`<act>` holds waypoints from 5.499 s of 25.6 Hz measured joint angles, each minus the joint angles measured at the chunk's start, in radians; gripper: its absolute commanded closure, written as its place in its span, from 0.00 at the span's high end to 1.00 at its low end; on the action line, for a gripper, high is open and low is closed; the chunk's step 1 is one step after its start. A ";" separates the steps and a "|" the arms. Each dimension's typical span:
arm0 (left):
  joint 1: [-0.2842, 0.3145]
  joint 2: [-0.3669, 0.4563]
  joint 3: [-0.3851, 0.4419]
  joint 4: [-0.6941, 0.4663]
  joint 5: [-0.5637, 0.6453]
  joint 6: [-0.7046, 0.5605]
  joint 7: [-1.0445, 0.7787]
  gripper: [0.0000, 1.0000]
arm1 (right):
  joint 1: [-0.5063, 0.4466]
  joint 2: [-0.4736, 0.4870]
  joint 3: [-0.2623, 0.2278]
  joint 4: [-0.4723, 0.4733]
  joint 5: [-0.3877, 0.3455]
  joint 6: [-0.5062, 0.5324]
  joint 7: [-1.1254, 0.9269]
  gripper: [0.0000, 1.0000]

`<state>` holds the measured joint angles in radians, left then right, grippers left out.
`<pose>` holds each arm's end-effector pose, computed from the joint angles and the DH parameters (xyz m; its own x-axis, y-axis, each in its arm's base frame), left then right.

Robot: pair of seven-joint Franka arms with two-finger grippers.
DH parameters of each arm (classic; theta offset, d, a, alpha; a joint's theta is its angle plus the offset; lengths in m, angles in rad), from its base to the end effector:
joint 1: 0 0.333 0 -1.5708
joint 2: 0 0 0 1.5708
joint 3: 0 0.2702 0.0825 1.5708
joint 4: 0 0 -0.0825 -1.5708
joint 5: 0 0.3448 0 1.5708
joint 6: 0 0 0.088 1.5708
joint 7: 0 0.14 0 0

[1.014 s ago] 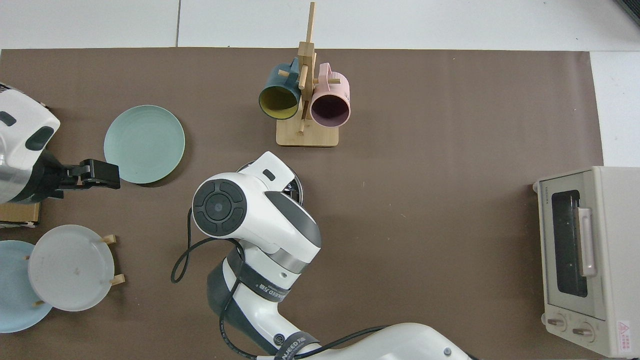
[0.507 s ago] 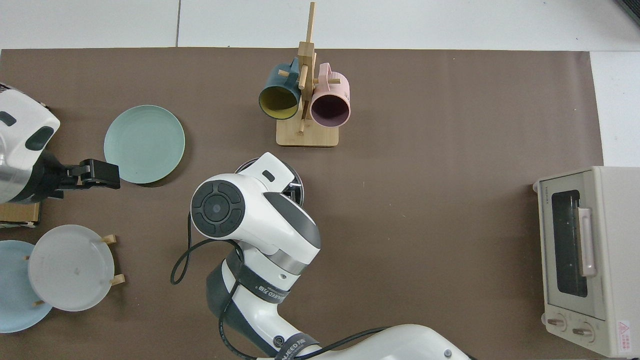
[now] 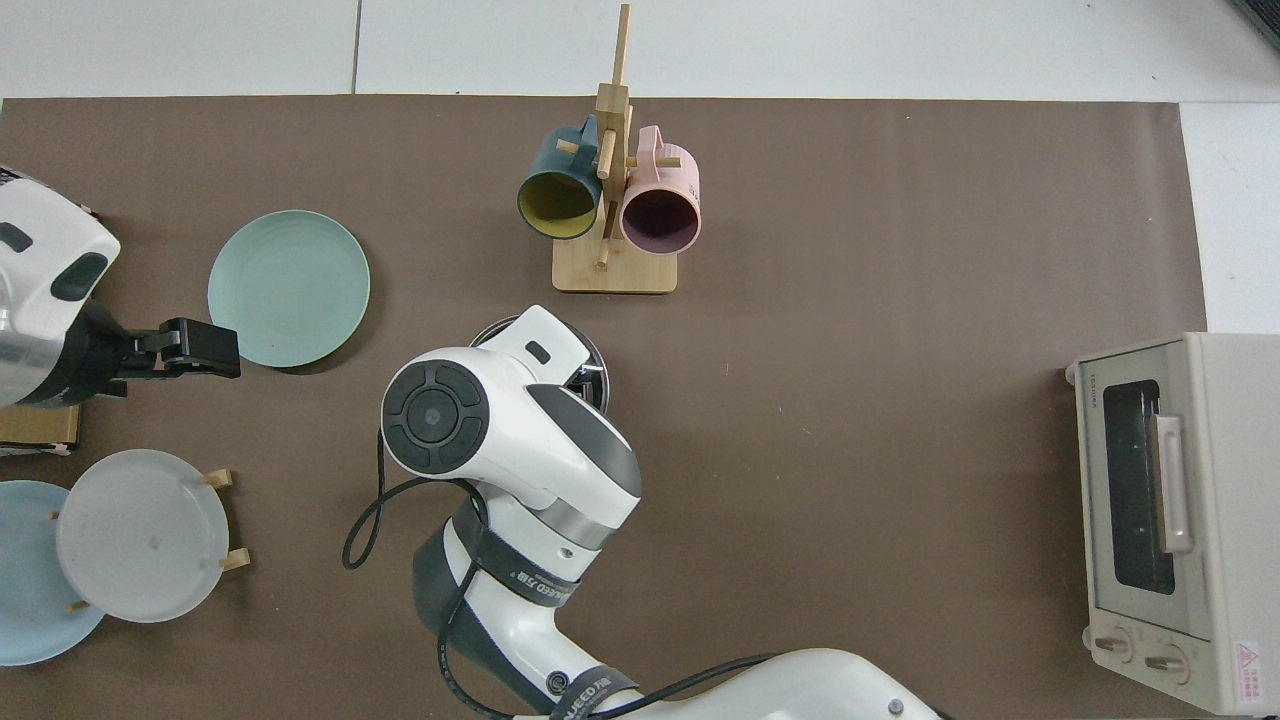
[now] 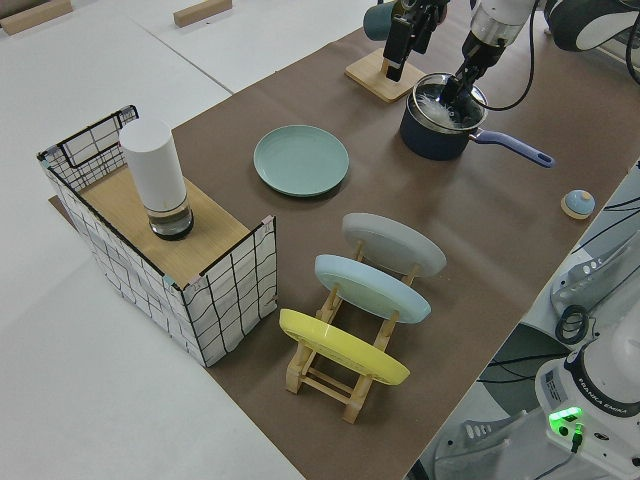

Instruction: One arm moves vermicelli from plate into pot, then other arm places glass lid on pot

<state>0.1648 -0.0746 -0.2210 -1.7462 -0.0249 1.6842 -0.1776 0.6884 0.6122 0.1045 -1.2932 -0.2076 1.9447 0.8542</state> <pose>0.5025 -0.0342 0.5162 0.9922 0.1243 0.0091 0.1242 -0.9922 0.0102 0.4932 0.4534 0.3375 0.9918 -0.0057 0.1280 -0.0135 -0.9981 0.0599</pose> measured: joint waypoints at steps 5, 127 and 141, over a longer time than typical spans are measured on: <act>0.000 0.000 0.000 0.000 0.000 0.000 0.000 1.00 | -0.003 -0.052 -0.002 0.007 0.000 -0.030 0.000 0.00; -0.331 0.212 -0.031 -0.084 0.004 0.230 -0.102 0.00 | -0.600 0.011 -0.009 -0.197 0.026 0.299 -0.460 0.00; -0.150 0.144 -0.015 -0.017 0.005 0.168 -0.002 0.00 | -0.632 0.022 -0.009 -0.218 0.028 0.328 -0.488 0.00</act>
<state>0.0150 0.0694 -0.2363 -1.7636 -0.0199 1.8527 -0.1800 0.0566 0.6347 0.0955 -1.5109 -0.1795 2.2732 0.3663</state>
